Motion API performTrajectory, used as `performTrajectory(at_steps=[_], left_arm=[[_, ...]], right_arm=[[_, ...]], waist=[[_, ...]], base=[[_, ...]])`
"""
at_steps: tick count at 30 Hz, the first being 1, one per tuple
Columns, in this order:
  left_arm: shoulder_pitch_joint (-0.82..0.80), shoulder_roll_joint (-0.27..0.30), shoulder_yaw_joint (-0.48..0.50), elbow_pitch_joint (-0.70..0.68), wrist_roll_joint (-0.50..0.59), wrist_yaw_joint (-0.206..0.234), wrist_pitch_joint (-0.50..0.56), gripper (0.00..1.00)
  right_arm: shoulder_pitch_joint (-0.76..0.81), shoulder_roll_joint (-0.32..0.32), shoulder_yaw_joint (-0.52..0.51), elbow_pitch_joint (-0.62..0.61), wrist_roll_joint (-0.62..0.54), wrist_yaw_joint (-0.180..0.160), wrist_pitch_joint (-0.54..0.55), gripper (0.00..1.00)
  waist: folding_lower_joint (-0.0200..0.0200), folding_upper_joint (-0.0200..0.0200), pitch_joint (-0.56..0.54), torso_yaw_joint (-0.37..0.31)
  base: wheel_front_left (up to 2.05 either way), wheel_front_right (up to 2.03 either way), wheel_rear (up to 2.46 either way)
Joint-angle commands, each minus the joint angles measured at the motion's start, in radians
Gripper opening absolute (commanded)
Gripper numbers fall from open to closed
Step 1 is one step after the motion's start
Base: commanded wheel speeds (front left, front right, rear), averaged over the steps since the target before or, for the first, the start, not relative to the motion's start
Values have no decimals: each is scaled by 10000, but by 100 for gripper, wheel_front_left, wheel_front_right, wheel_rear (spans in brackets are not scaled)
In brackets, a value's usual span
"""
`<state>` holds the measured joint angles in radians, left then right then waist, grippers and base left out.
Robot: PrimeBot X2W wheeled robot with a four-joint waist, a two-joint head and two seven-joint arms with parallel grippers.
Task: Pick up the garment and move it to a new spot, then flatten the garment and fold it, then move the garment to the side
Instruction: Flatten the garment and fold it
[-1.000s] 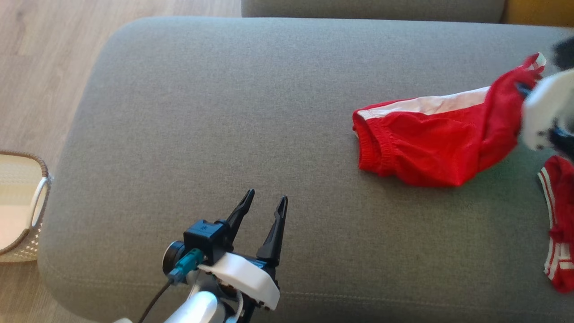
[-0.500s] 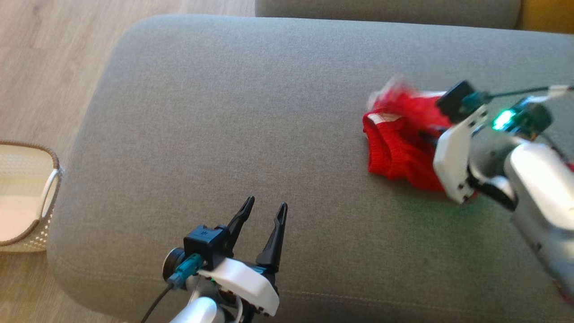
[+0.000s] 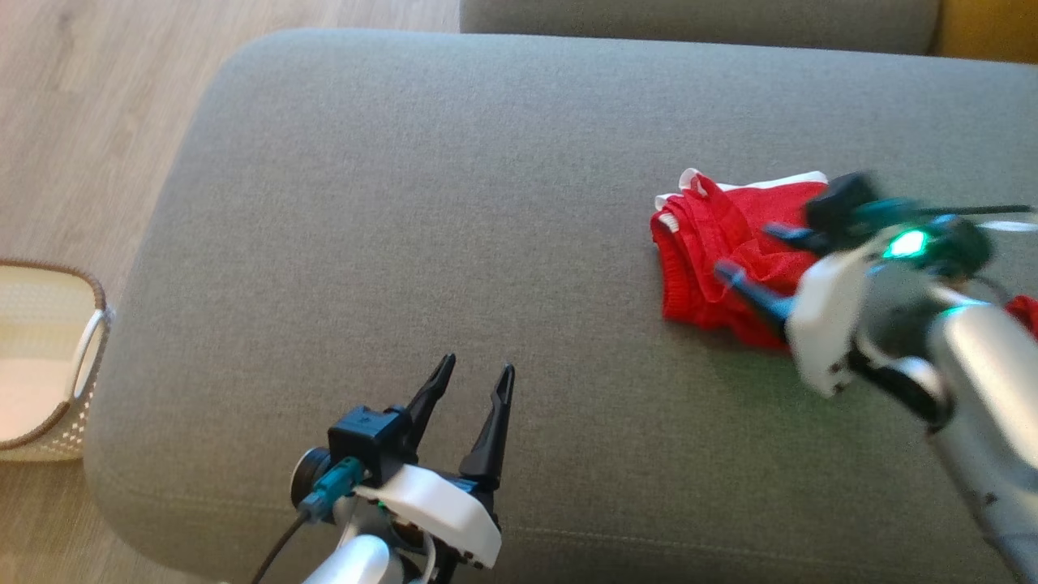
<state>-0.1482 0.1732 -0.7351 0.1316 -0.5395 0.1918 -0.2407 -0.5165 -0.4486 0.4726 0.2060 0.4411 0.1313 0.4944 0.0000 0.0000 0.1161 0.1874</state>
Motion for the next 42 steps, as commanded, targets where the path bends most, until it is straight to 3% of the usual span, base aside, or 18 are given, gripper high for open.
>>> performTrajectory(at_steps=[1,8,14,18,25,33,42], left_arm=[[-267,4,421,-323,21,-11,-148,100],[71,59,921,-629,319,346,-199,100],[635,85,1817,-1117,738,1009,-207,100],[1128,107,2284,-1452,1175,1344,-208,100],[1856,18,2904,-1790,2223,1576,-209,100],[2505,-105,2973,-1618,3467,1212,-209,100],[2738,-441,3154,-1366,3822,724,-210,100]], right_arm=[[184,21,-741,-546,-81,-6,-391,100],[1927,1457,-4217,-985,-827,-6,-2253,100],[3513,2785,-5501,-1389,-2071,-6,-4233,100],[4559,3537,-5859,-1495,-2931,-6,-5536,100],[5753,3933,-6011,-1060,-4066,-6,-6978,100],[6263,3980,-5965,-518,-3837,-6,-7453,100],[6307,3982,-6075,-124,-3745,-6,-7552,100]], waist=[[0,0,-103,-59],[0,0,-603,-381],[0,0,-1154,-842],[0,0,-1432,-1111],[0,0,-1791,-1388],[0,0,-2120,-1438],[0,0,-2336,-1165]], base=[[0,0,0],[0,0,0],[0,0,0],[0,0,0],[0,0,0],[0,0,0],[0,0,0]])
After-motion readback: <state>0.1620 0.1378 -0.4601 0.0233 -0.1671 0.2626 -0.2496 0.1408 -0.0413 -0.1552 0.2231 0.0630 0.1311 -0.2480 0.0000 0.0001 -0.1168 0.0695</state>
